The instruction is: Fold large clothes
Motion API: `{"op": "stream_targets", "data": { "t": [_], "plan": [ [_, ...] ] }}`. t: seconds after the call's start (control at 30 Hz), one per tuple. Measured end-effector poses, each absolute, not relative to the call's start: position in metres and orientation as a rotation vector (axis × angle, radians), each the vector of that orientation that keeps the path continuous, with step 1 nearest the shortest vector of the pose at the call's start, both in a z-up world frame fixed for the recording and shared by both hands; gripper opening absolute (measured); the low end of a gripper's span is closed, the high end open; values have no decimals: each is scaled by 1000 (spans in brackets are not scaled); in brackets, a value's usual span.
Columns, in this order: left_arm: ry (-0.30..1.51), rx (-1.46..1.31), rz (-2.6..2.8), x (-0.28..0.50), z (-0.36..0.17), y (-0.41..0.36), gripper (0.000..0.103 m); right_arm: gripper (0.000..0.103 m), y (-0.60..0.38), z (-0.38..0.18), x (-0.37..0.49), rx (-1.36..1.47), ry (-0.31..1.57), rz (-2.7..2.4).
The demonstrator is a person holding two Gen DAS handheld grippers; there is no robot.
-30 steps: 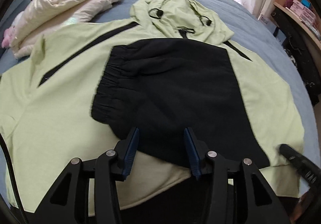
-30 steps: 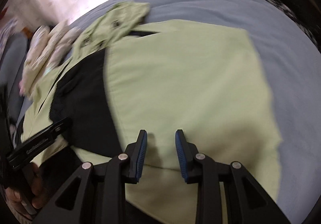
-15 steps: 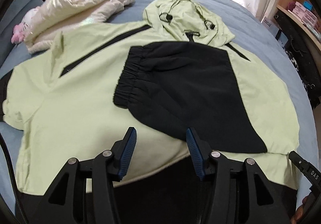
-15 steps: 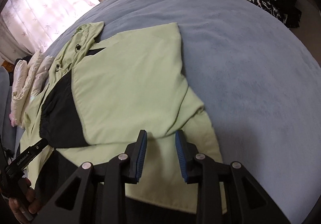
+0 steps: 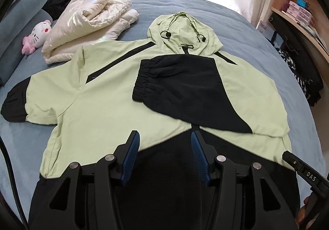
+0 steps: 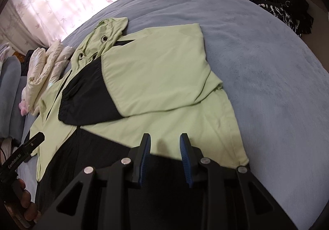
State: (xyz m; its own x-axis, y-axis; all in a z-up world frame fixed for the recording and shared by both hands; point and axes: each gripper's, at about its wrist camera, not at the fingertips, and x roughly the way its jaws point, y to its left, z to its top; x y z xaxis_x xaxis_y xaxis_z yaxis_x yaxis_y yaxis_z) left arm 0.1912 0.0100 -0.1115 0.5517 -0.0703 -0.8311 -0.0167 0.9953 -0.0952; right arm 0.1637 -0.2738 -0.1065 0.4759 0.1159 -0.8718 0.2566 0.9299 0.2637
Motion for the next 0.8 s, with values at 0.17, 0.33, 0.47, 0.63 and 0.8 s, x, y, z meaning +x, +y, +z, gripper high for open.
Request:
{"op": "stream_targets", "data": {
  "t": [0.17,0.33,0.47,0.63,0.8],
  "plan": [
    [990,-76,-43,164,-103,15,51,29,-264,-100,144,366,1086,-83],
    [990,-62,-37,131,-96,29,51,29,-252,-98,121,345,1104,-69],
    [982,-61,-33,104,-92,46,51,29,-237,-97,105,314,1121,-49],
    [961,-74,-19,78,-85,73,51,29,-212,-94,90,269,1134,-20],
    [933,-121,0,63,-79,109,52,29,-180,-81,83,202,1117,8]
  ]
}}
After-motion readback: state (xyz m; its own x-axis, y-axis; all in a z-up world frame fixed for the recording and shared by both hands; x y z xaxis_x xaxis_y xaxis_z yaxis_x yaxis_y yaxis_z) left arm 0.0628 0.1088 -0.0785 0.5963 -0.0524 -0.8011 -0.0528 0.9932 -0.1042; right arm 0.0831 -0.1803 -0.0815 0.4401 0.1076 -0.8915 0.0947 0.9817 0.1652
